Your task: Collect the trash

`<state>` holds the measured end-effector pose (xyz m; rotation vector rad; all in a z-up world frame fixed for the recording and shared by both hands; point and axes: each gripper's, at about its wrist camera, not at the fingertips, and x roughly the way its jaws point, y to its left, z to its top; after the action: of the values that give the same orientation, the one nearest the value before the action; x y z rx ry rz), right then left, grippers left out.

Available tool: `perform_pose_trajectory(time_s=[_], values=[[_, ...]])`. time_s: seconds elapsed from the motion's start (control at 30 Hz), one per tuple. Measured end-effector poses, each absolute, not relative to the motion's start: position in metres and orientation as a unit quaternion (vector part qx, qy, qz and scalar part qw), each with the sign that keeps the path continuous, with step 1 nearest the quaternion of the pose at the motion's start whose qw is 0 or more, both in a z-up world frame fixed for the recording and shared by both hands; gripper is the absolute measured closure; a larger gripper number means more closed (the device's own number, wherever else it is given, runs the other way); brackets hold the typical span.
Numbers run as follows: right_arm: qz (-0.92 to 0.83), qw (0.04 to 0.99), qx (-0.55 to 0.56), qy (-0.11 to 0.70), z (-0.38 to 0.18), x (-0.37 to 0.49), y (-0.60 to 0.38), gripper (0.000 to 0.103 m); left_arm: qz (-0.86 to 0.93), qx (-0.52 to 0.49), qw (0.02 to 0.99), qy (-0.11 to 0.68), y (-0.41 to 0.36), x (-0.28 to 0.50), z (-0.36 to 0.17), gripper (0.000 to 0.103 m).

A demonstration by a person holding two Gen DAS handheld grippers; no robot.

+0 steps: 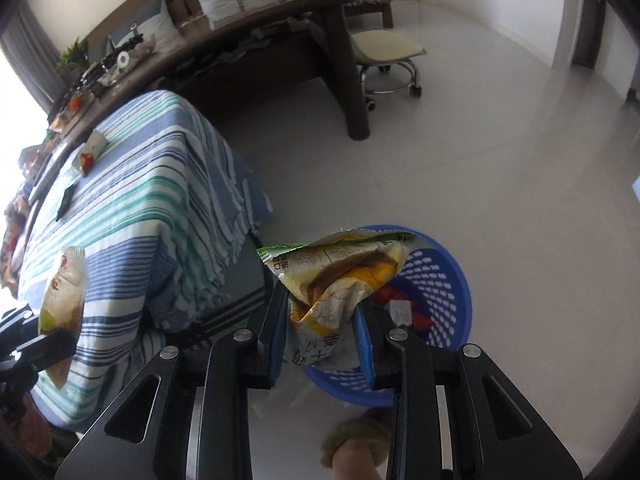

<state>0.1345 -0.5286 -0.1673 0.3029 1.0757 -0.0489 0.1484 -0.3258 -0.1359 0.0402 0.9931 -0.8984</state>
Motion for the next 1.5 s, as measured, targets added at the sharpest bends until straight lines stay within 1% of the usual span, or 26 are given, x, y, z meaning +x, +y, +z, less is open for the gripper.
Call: perform_pose_trajectory(time_s=[0.17,0.33,0.37,0.4,0.43,0.47,0.5,0.57,0.63,0.7,0.73,0.8,0.87,0.9,0.97,1.03,1.13,1.23,1.37,1.5], values=[[-0.038,0.832,0.202,0.515,-0.188,0.131,-0.569,0.073,-0.422,0.031,0.769,0.479,-0.379,0.16,-0.169,0.083],[-0.036,0.823,0.216,0.524,-0.197,0.133,-0.58,0.073,-0.419,0.045,0.755,0.502,-0.415,0.168,-0.206,0.083],[-0.036,0.821,0.217,0.527,-0.199,0.135,-0.581,0.071,-0.42,0.05,0.753,0.504,-0.421,0.169,-0.213,0.081],[-0.037,0.82,0.218,0.528,-0.201,0.136,-0.582,0.067,-0.42,0.053,0.753,0.504,-0.427,0.17,-0.219,0.081],[-0.04,0.821,0.219,0.526,-0.203,0.139,-0.583,0.065,-0.419,0.054,0.753,0.505,-0.431,0.172,-0.223,0.071],[-0.041,0.822,0.223,0.523,-0.203,0.14,-0.586,0.054,-0.412,0.054,0.754,0.508,-0.438,0.178,-0.23,0.051],[-0.044,0.822,0.228,0.52,-0.205,0.141,-0.589,0.045,-0.402,0.053,0.758,0.511,-0.438,0.18,-0.235,0.045],[-0.055,0.824,0.231,0.515,-0.204,0.141,-0.597,0.044,-0.391,0.045,0.758,0.52,-0.436,0.185,-0.24,0.044],[-0.067,0.826,0.233,0.508,-0.199,0.137,-0.603,0.041,-0.389,0.028,0.756,0.525,-0.428,0.185,-0.235,0.044],[-0.076,0.832,0.233,0.498,-0.192,0.134,-0.607,0.031,-0.388,0.023,0.761,0.519,-0.418,0.182,-0.221,0.044],[-0.082,0.835,0.23,0.492,-0.188,0.134,-0.608,0.029,-0.388,0.026,0.765,0.514,-0.411,0.178,-0.212,0.044],[-0.095,0.843,0.211,0.485,-0.179,0.133,-0.603,0.017,-0.388,0.032,0.772,0.502,-0.39,0.168,-0.188,0.044],[-0.102,0.855,0.176,0.477,-0.169,0.133,-0.589,0.012,-0.387,0.038,0.78,0.491,-0.363,0.157,-0.161,0.044],[-0.106,0.861,0.153,0.474,-0.165,0.134,-0.581,0.007,-0.386,0.043,0.784,0.484,-0.348,0.152,-0.148,0.043],[-0.113,0.873,0.1,0.463,-0.155,0.135,-0.555,0.002,-0.369,0.056,0.802,0.466,-0.31,0.143,-0.128,0.033],[-0.106,0.887,0.045,0.447,-0.145,0.135,-0.521,0.002,-0.333,0.072,0.827,0.448,-0.267,0.139,-0.118,0.027],[-0.066,0.905,-0.01,0.421,-0.132,0.132,-0.456,0.001,-0.257,0.091,0.852,0.448,-0.2,0.148,-0.123,0.027],[0.004,0.911,-0.023,0.413,-0.129,0.133,-0.383,0.001,-0.179,0.077,0.865,0.463,-0.132,0.172,-0.139,0.027],[0.068,0.896,-0.029,0.438,-0.144,0.149,-0.292,0.001,-0.096,0.058,0.886,0.45,-0.057,0.2,-0.153,0.027],[0.071,0.883,-0.042,0.461,-0.159,0.184,-0.228,0.001,-0.051,0.028,0.892,0.449,-0.002,0.233,-0.162,0.027]])
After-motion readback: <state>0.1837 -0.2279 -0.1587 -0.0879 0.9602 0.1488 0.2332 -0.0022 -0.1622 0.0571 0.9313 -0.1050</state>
